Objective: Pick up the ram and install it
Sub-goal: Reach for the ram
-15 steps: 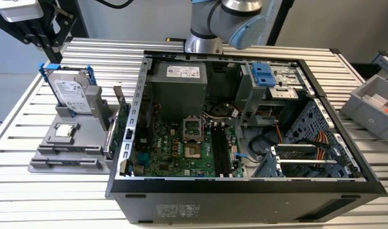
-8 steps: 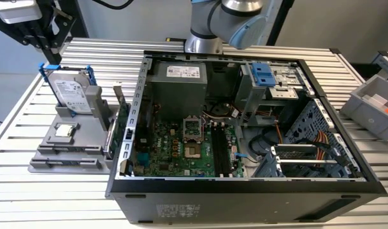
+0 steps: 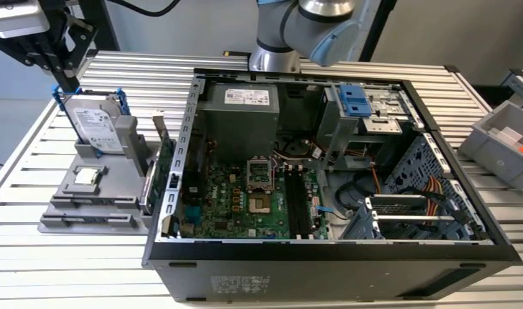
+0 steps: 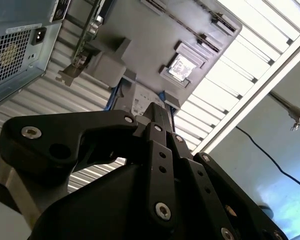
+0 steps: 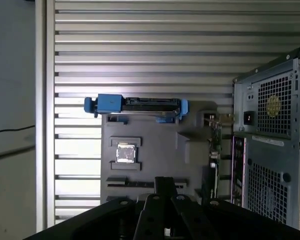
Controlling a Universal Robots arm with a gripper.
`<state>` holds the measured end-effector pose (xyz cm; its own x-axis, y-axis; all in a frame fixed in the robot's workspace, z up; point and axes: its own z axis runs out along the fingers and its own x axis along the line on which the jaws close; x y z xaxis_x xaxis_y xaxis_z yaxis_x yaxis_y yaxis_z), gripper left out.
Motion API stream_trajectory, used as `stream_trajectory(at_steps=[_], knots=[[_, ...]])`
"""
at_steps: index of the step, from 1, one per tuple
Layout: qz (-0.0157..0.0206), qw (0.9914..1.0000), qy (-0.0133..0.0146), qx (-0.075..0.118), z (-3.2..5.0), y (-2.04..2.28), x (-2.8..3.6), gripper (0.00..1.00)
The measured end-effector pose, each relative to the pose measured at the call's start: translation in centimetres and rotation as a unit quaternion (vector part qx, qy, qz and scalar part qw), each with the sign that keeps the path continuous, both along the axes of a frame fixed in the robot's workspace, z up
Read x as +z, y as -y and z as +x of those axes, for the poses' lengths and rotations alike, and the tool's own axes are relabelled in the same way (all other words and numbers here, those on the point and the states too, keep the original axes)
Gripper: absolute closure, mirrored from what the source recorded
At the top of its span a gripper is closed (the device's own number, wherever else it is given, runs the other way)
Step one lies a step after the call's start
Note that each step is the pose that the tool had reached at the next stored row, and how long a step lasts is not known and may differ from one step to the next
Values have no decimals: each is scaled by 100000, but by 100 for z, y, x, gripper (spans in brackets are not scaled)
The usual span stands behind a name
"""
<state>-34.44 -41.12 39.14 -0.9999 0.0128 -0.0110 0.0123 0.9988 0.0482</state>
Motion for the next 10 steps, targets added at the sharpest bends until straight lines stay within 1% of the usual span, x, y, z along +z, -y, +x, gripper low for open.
stream_trajectory(at_steps=[3, 10], knots=[[0, 100000, 0, 4, -1, 48, 0, 100], [0, 100000, -1, -1, -1, 175, 0, 100]])
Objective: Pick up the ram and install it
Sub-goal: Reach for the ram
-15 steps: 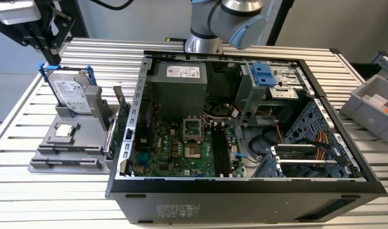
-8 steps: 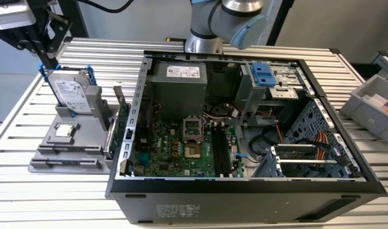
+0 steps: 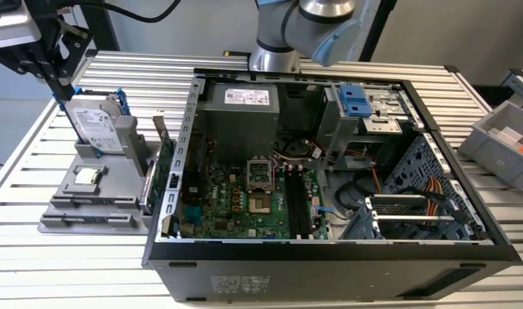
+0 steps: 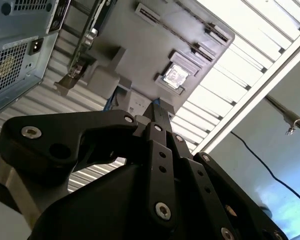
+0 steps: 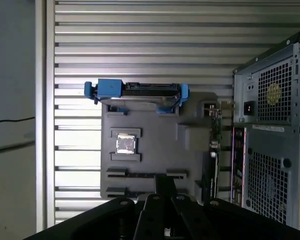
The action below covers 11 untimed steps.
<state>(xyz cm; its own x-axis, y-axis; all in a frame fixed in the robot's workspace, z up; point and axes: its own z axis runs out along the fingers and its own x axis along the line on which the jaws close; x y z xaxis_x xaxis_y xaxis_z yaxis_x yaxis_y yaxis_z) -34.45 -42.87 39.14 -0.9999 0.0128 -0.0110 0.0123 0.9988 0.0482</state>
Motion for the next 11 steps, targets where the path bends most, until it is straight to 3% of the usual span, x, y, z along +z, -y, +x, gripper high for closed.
stream_trajectory(at_steps=[11], knots=[[0, 100000, 1, 1, 0, 230, 0, 100]])
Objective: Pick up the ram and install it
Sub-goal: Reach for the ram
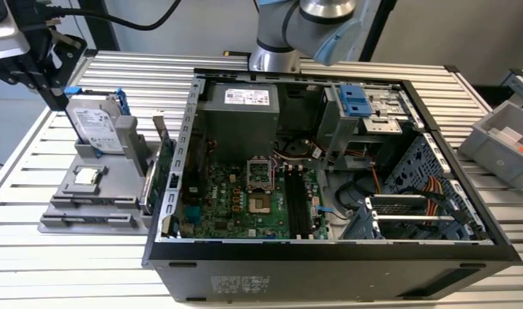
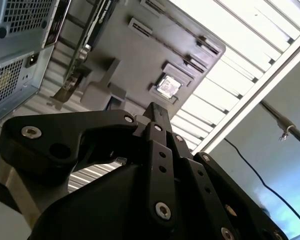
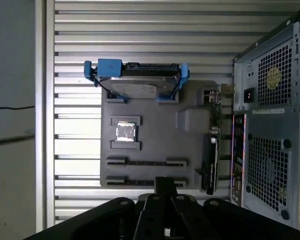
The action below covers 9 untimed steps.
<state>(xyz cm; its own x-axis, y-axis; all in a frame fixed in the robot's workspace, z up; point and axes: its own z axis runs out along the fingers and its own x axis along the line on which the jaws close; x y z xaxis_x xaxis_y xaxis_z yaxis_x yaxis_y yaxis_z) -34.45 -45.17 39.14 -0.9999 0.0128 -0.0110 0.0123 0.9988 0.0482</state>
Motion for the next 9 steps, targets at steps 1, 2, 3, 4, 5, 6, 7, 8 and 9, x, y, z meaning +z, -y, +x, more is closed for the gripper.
stream_trajectory(at_steps=[1, 2, 3, 4, 5, 6, 7, 8, 9], knots=[[-3, 100000, -1, -2, 0, 21, 0, 100], [-2, 100000, -1, 0, 0, 43, 0, 100], [-4, 100000, -3, 4, 0, 66, 1, 100], [-1, 100000, 0, 4, 0, 89, 0, 100], [1, 100000, 2, 3, 0, 111, 0, 100], [1, 100000, 2, 4, 0, 133, 0, 100], [0, 100000, 3, 2, 0, 152, 0, 100], [-3, 100000, -1, 0, 0, 171, 0, 100], [-2, 100000, -4, 0, 0, 189, 0, 100]])
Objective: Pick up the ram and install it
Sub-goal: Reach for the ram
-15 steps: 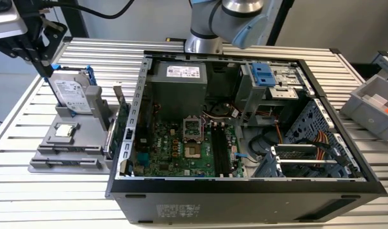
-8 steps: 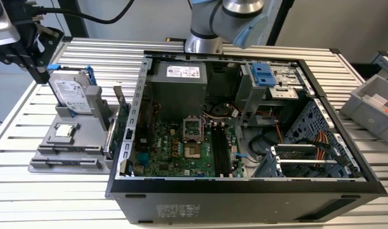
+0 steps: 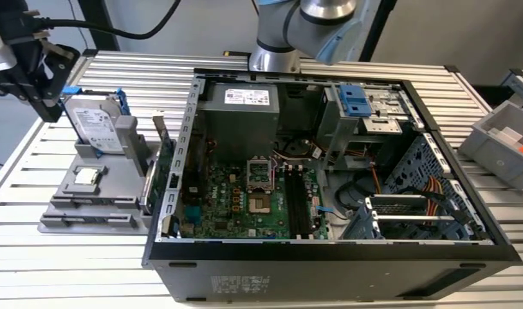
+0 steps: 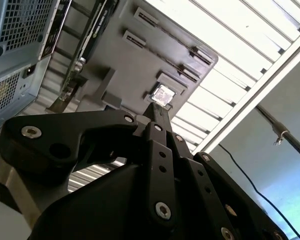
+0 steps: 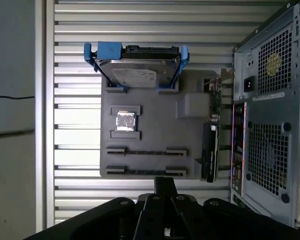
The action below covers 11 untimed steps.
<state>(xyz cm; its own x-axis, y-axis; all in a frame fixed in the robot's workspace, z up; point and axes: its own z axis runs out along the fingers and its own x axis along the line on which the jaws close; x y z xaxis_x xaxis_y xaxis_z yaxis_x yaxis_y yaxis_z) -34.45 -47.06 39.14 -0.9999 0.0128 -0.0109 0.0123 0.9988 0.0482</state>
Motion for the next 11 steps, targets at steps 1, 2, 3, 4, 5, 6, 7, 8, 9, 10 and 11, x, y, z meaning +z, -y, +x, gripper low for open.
stream_trajectory(at_steps=[1, 2, 3, 4, 5, 6, 7, 8, 9, 10, 11], knots=[[0, 100000, 4, -1, 0, 17, 0, 100], [0, 100000, 3, -3, 0, 32, 0, 100], [-1, 100000, 3, 2, 0, 43, 0, 100], [-1, 100000, 2, 2, 0, 45, 0, 100], [0, 100000, 2, 2, 0, 45, 0, 100], [1, 100000, 5, 1, 0, 45, 0, 100], [2, 100000, 5, 1, 0, 45, 0, 100], [0, 100000, 4, 17, 0, 45, 0, 100], [2, 100000, 7, 43, 0, 45, 0, 100], [1, 100000, 7, 76, 0, 45, 0, 100], [-1, 100000, 4, 109, 0, 45, 0, 100]])
